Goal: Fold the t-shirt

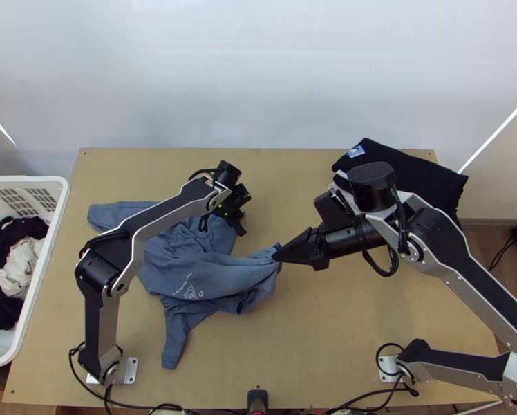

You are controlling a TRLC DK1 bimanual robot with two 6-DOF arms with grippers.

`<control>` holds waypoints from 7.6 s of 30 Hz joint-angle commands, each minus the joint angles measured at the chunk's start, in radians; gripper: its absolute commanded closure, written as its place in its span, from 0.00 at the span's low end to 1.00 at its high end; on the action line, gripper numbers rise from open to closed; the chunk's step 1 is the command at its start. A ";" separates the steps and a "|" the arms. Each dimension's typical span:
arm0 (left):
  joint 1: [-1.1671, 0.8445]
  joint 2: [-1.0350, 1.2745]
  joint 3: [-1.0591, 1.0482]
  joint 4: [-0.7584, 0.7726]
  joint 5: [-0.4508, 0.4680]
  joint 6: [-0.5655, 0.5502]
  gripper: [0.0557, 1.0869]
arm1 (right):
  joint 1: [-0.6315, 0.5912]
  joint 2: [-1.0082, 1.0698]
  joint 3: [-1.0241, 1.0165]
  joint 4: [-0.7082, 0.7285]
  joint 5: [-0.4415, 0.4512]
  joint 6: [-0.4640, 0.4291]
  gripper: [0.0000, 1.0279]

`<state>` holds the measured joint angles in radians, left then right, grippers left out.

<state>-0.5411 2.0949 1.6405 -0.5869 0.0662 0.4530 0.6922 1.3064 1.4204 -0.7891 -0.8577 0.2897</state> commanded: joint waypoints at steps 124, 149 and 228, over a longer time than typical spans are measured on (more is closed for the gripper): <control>0.704 -1.403 -0.542 0.016 -0.048 -0.947 0.97 | -0.157 -0.774 -0.572 0.278 0.979 0.016 0.97; 0.673 -0.349 -0.179 0.404 -0.082 -0.789 0.97 | -0.321 0.350 -0.026 0.765 0.936 0.040 0.97; 0.676 -0.529 -0.542 0.622 -0.037 -0.836 0.97 | -0.255 0.214 -0.233 0.634 0.750 0.177 0.97</control>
<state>0.0940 1.3209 1.0191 -0.0883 0.0299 -0.4221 0.5255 1.3647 1.1526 -0.2115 -0.1043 0.4675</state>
